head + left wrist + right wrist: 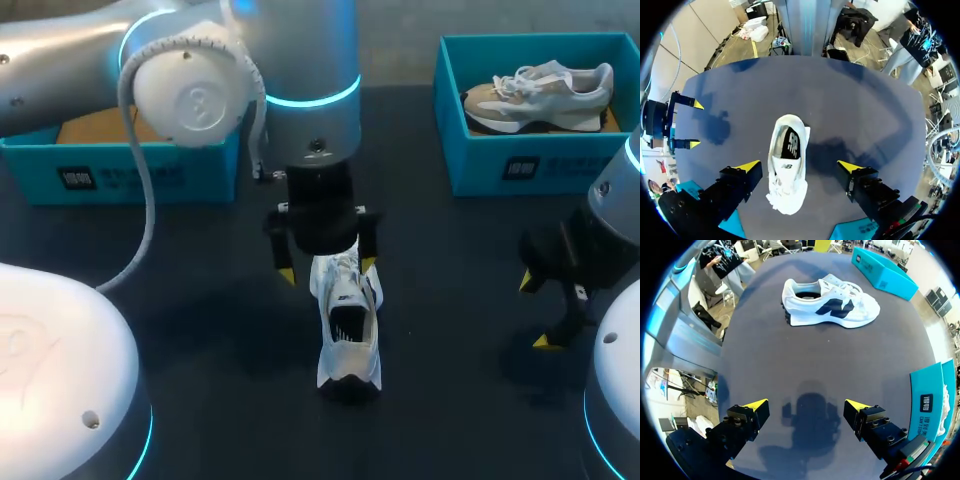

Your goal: Take the shoe out of the shoebox, open the shoe tongue, remove and reinsert the insole, then place the shoe into the shoebox

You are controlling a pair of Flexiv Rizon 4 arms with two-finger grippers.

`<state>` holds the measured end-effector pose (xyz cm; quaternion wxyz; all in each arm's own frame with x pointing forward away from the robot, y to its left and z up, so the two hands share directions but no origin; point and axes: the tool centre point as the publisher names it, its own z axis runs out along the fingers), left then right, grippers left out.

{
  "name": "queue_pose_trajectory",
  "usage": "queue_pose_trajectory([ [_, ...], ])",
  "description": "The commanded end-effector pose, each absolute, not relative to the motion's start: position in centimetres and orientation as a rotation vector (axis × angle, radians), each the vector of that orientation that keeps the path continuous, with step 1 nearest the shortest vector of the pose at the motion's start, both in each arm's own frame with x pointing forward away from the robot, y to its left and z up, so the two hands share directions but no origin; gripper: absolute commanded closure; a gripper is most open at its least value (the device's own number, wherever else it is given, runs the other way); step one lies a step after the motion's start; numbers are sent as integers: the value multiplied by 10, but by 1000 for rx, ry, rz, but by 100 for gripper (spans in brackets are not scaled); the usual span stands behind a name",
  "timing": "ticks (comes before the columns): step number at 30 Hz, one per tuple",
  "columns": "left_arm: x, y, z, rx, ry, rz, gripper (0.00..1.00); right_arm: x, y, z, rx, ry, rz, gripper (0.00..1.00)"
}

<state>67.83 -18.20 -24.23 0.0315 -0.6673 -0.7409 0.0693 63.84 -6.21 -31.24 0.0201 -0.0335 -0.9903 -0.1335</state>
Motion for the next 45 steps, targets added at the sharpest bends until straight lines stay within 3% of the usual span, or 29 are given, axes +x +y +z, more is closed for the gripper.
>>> queue_pose_trajectory([
  [1, 679, -191, -239, -2040, -2265, 173, 0, 637, -62, -313, -104, -3074, -413, 0],
  [13, 666, -184, -242, -2018, -2245, 299, 0, 637, -62, -313, -104, -3074, -413, 0],
  [29, 632, -163, -236, -556, -3035, 131, 0, 637, -62, -313, -104, -3074, -413, 0],
  [41, 632, -163, -236, -556, -3035, 131, 0, 637, -62, -313, -104, -3074, -413, 0],
  [45, 615, -179, -255, -329, -3048, 48, 0, 637, -62, -313, -104, -3074, -413, 0],
])
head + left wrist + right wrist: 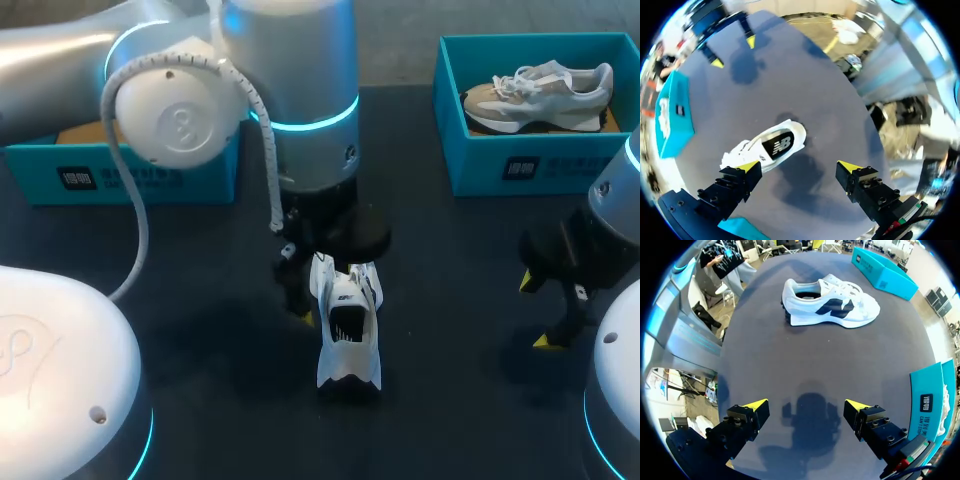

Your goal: Take the shoe out of the shoebox, open the shoe tongue, remove and reinsert the insole, then place the shoe into the shoebox

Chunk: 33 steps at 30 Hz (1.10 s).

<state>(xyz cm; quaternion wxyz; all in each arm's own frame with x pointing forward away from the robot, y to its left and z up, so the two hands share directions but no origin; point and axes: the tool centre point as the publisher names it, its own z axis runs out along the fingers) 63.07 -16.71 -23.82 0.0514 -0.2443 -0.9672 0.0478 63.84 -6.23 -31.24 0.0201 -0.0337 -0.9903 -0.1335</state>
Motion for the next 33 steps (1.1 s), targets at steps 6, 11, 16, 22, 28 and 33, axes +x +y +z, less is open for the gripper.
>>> queue_pose_trajectory([
  [6, 595, -190, -271, -126, -3069, 36, 0, 637, -62, -313, -104, -3074, -413, 0],
  [11, 589, -191, -278, -48, -3099, 18, 0, 637, -62, -313, -104, -3074, -413, 0],
  [16, 586, -194, -289, -5, -3094, 28, 0, 637, -62, -313, -104, -3074, -413, 0],
  [22, 589, -197, -304, 1, -3081, 12, 0, 637, -62, -313, -104, -3074, -413, 0],
  [28, 595, -197, -320, 16, -3060, 16, 0, 637, -62, -313, -104, -3074, -413, 0],
  [33, 594, -197, -334, 26, -3053, 14, 0, 637, -62, -313, -104, -3074, -413, 0],
])
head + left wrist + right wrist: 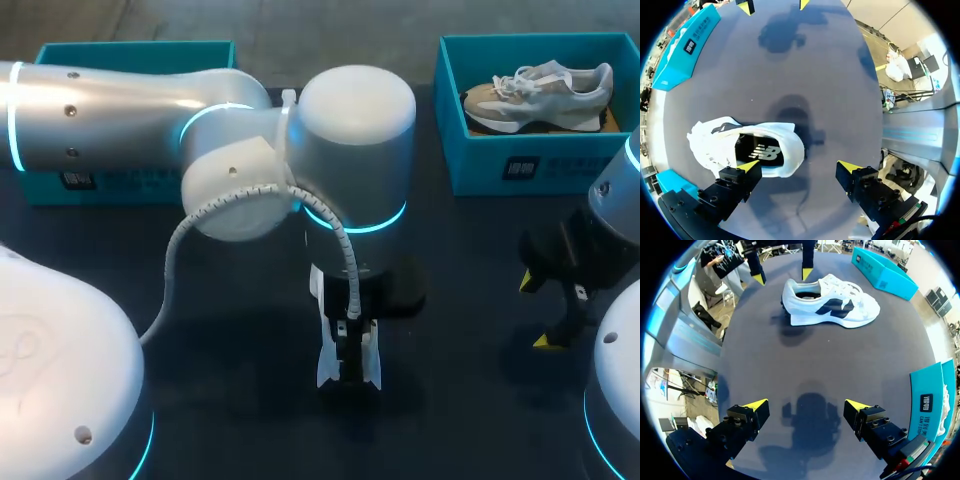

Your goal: Take the shoe out of the shoebox, open the shoe tongue, remove and reinsert the insole, then place the shoe into the shoebox

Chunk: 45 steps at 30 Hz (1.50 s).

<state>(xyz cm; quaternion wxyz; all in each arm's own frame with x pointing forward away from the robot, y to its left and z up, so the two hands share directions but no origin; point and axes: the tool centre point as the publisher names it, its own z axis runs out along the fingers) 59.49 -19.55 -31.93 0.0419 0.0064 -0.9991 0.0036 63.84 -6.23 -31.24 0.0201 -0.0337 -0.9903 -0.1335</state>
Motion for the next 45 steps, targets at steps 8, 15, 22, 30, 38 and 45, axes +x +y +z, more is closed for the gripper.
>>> queue_pose_trajectory([
  [8, 588, -197, -355, 45, -3073, 27, 0, 637, -62, -313, -104, -3074, -413, 0],
  [15, 587, -196, -369, 40, -3112, 60, 0, 637, -62, -313, -104, -3074, -413, 0],
  [22, 591, -199, -377, 40, -3111, 50, 0, 637, -62, -313, -104, -3074, -413, 0],
  [30, 598, -201, -373, 45, -3140, 40, 0, 637, -62, -313, -104, -3074, -413, 0],
  [38, 598, -209, -384, 43, -3129, 11, 0, 637, -62, -313, -104, -3074, -413, 0],
  [45, 597, -210, -391, 42, -3116, -3, 6, 637, -62, -313, -104, -3074, -413, 0],
])
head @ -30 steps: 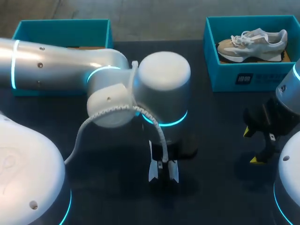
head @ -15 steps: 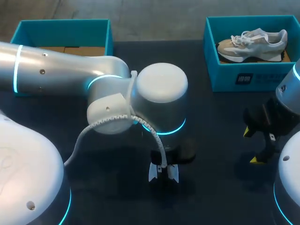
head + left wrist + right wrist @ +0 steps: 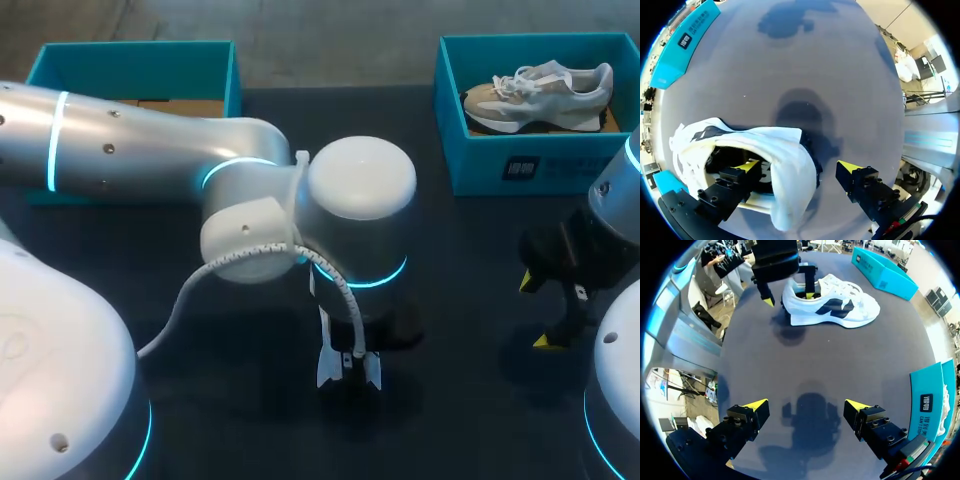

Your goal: Take the shoe out of the shoebox, open the shoe tongue, remove and reinsert the insole, then place the shoe into the shoebox

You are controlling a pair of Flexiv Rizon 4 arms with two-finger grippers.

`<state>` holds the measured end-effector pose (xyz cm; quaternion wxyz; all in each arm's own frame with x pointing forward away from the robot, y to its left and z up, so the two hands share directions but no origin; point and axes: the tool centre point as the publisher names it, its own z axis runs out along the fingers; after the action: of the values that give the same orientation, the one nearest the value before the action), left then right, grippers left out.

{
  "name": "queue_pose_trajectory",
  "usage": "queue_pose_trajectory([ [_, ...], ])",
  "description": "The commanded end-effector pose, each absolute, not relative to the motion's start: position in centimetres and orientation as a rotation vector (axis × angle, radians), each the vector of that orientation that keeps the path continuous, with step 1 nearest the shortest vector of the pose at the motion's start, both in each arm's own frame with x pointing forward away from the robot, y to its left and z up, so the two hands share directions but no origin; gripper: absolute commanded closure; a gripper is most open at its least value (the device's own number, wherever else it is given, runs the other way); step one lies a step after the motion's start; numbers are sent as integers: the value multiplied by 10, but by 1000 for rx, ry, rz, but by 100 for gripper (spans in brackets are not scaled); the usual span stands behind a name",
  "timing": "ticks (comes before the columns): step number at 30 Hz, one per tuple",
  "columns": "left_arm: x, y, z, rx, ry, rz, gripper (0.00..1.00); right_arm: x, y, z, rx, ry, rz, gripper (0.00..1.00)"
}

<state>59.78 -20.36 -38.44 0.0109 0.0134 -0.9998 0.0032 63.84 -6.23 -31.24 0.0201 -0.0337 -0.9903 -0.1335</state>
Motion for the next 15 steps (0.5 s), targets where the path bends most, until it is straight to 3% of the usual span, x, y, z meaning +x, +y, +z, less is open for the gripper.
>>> queue_pose_trajectory([
  [1, 597, -210, -392, 41, -3115, -4, 7, 637, -62, -313, -104, -3074, -413, 0],
  [3, 596, -210, -393, 38, -3113, -6, 11, 637, -62, -313, -104, -3074, -413, 0],
  [6, 594, -210, -393, 38, -3111, -5, 25, 637, -62, -313, -104, -3074, -413, 0],
  [9, 594, -208, -394, 49, -3109, -15, 47, 637, -62, -313, -104, -3074, -413, 0],
  [13, 595, -206, -395, 69, -3106, -34, 68, 637, -62, -313, -104, -3074, -413, 0],
  [15, 595, -204, -395, 77, -3107, -37, 94, 637, -62, -313, -104, -3074, -413, 0],
])
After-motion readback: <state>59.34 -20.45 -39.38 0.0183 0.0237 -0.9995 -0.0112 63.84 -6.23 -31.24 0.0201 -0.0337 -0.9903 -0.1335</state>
